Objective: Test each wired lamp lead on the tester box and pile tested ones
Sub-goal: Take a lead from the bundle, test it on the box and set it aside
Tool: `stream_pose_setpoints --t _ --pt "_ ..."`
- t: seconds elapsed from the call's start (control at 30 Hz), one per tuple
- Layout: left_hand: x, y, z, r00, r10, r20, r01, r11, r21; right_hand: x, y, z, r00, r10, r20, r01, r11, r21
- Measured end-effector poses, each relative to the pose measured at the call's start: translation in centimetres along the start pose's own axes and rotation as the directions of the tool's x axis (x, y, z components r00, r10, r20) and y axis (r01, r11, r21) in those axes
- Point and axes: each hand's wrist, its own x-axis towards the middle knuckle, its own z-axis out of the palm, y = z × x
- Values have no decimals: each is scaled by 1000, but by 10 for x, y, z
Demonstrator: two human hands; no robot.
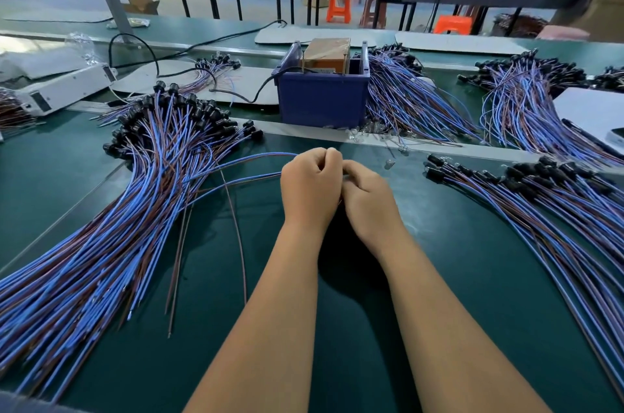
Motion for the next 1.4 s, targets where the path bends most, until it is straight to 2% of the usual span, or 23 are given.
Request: stream_pose_setpoints --t 0.1,0.17,0.23,0.33,0.4,0.5,0.6,0.67,0.7,0.73,0.77,0.8,0.83,0.87,0.93,1.03,1.13,1.23,1.33,1.4 --pt "1 -1 -4 998 -59 19 58 998 25 2 -2 0 999 -44 -29 46 996 77" --pt "2 -3 -8 994 -97 59 91 992 92 3 0 -1 984 -55 -168 66 996 57" --pt "5 -8 -16 988 -142 62 133 982 131 5 3 -3 945 2 -327 27 996 85" --pt "14 -23 -42 983 -171 -69 184 938 294 9 7 -11 839 130 -528 -48 985 166" --pt "21 -34 -67 966 -168 -195 240 859 451 12 9 -16 775 194 -602 -61 970 234" --pt "29 -46 -94 936 -171 -309 310 819 483 14 10 -19 747 238 -621 -63 955 291" --pt "27 -44 -94 926 -171 -337 335 782 525 12 9 -15 784 219 -580 -22 945 327" --pt "22 -37 -86 936 -111 -335 297 759 579 11 7 -14 827 180 -532 24 935 353" --pt "19 -33 -80 948 -98 -302 254 807 534 10 5 -13 861 158 -483 40 926 374" --pt "19 -30 -73 958 -132 -254 231 880 414 10 4 -12 901 135 -412 49 913 405" --pt "22 -26 -64 955 -237 -180 273 938 212 9 2 -11 939 105 -326 54 895 443" --pt "25 -20 -56 927 -368 -77 368 930 -7 8 0 -9 969 70 -239 54 877 478" --pt "28 -16 -47 879 -477 21 473 863 -179 6 -2 -6 986 35 -164 53 865 499" --pt "30 -12 -39 829 -551 99 555 786 -272 5 -3 -4 994 5 -106 50 861 507" --pt "30 -7 -28 780 -602 173 622 712 -327 3 -5 -2 1000 -15 -19 22 866 500" --pt "28 -4 -20 773 -591 231 627 657 -419 0 -5 -3 993 11 114 -62 888 455" --pt "28 -1 -20 789 -571 229 597 624 -504 0 -5 -4 977 -5 213 -88 902 423" --pt "30 -5 -24 778 -599 192 543 486 -685 1 -4 -6 960 -16 281 -100 915 392" --pt "34 -6 -30 746 -631 211 526 366 -767 1 -4 -5 970 -15 243 -90 906 414" --pt "36 -3 -31 735 -624 266 594 404 -695 4 -3 -2 991 17 134 -74 899 432"
